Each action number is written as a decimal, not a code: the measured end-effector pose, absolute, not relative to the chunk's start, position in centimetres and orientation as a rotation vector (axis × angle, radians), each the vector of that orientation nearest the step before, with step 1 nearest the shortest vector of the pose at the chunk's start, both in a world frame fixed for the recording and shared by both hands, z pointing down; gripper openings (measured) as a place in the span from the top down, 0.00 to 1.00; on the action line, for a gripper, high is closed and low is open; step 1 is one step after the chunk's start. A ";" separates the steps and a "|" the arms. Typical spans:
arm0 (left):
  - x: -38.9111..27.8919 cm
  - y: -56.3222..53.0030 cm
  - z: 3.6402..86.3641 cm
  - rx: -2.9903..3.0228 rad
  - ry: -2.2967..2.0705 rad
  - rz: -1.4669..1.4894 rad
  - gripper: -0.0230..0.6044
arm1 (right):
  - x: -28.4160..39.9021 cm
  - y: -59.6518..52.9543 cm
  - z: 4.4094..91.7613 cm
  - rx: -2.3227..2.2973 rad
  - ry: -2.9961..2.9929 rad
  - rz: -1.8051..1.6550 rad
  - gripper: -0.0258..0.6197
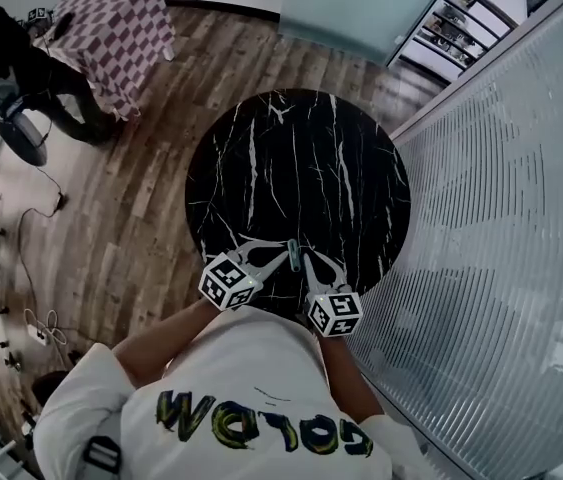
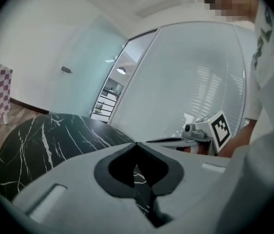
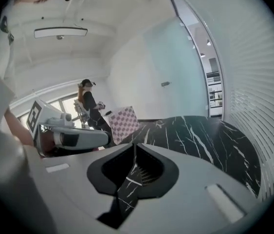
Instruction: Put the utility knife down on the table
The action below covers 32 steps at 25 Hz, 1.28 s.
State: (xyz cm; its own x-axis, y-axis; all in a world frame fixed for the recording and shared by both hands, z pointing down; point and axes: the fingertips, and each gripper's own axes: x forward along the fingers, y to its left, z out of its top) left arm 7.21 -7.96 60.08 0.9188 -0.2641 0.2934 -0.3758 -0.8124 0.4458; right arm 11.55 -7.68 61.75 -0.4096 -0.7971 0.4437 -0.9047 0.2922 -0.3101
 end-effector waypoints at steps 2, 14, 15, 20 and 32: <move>7.2 -7.8 57.9 2.599 -0.467 0.267 0.96 | 11.2 -7.7 59.2 1.593 -2.401 0.746 0.93; 7.0 -6.4 45.8 2.765 -0.418 0.091 0.96 | 9.8 -6.0 47.1 1.614 -2.606 0.598 0.96; 7.0 -6.2 44.9 2.771 -0.411 0.073 0.96 | 9.9 -5.7 46.3 1.615 -2.615 0.586 0.96; 6.7 -5.5 40.9 2.794 -0.404 -0.028 0.96 | 10.4 -4.8 42.6 1.643 -2.650 0.519 0.96; 6.5 -4.2 36.8 2.882 -0.436 -0.135 0.96 | 10.4 -3.4 37.7 1.687 -2.643 0.275 0.96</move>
